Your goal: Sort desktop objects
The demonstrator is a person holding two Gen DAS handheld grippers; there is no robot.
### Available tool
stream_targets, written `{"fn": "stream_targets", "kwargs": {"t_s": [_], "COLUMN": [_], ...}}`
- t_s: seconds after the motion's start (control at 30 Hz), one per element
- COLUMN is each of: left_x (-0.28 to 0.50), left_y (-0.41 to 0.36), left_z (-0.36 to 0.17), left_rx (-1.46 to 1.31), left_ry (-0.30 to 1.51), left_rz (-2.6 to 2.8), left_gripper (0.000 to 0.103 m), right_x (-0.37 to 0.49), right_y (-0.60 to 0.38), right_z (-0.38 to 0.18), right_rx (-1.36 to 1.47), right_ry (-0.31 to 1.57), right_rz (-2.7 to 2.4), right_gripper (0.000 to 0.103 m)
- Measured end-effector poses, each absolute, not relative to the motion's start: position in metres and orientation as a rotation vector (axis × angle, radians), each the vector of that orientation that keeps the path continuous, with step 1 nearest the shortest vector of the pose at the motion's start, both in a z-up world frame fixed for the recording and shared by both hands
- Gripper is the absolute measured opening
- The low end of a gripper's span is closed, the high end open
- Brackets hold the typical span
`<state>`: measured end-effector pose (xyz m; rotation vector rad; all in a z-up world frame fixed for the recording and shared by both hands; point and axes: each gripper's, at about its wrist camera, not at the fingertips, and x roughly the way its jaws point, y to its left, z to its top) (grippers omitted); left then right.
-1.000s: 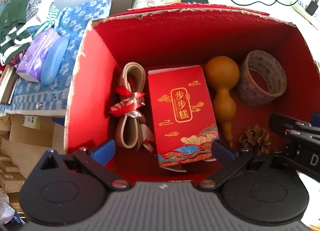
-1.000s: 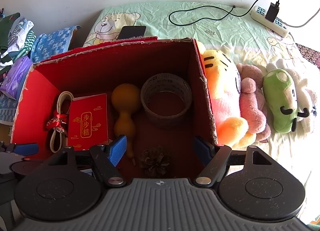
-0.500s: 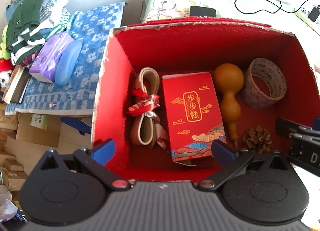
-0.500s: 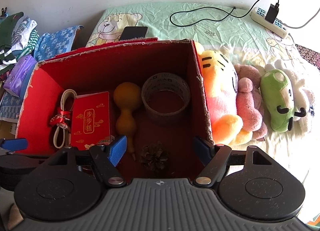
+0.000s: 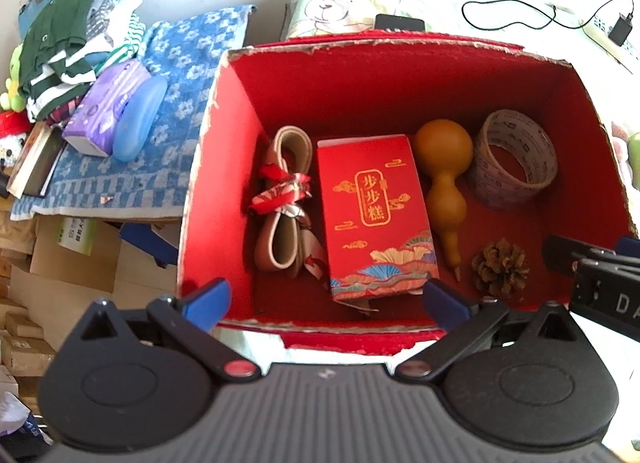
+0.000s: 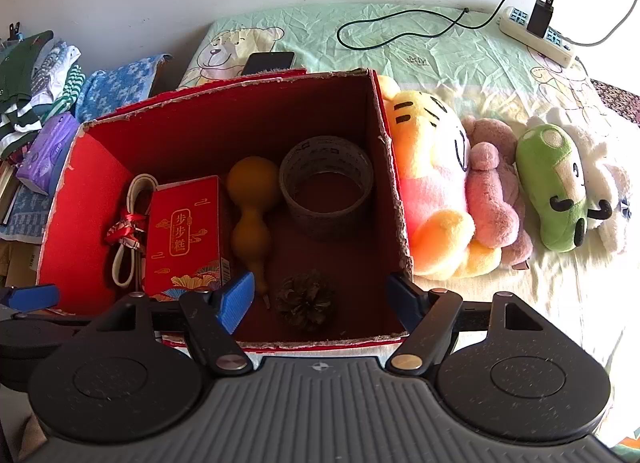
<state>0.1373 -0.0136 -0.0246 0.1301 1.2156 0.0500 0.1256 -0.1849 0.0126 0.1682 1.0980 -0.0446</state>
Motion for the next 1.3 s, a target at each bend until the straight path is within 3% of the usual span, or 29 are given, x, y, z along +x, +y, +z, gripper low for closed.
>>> {"fn": "stream_targets", "kwargs": {"t_s": [1.3], "left_x": [0.163], "left_y": [-0.007], "left_z": [-0.028], "left_rx": [0.071], "left_ry": [1.209], "left_rz": [0.029], "left_gripper": [0.102], "right_x": [0.15], "right_y": [-0.183], "right_z": [0.014], "right_rx": [0.143], "right_ry": [1.105], "right_rz": [-0.016], "right_gripper": [0.074]}}
